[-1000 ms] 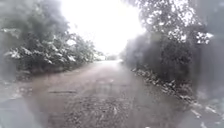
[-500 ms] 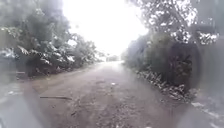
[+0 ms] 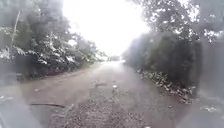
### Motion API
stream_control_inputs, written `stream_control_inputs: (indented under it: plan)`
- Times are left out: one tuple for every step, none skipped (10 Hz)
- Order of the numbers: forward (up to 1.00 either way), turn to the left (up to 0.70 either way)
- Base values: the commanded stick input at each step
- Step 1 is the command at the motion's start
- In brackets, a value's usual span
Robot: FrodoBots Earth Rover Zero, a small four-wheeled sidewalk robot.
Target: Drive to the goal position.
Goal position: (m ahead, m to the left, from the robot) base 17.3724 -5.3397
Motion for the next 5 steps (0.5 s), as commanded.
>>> stream_control_inputs:
  plan:
    - [0.70,0.00]
    - [0.70,0.00]
    - [0.70,0.00]
    - [0.70,0.00]
    - [0.70,-0.08]
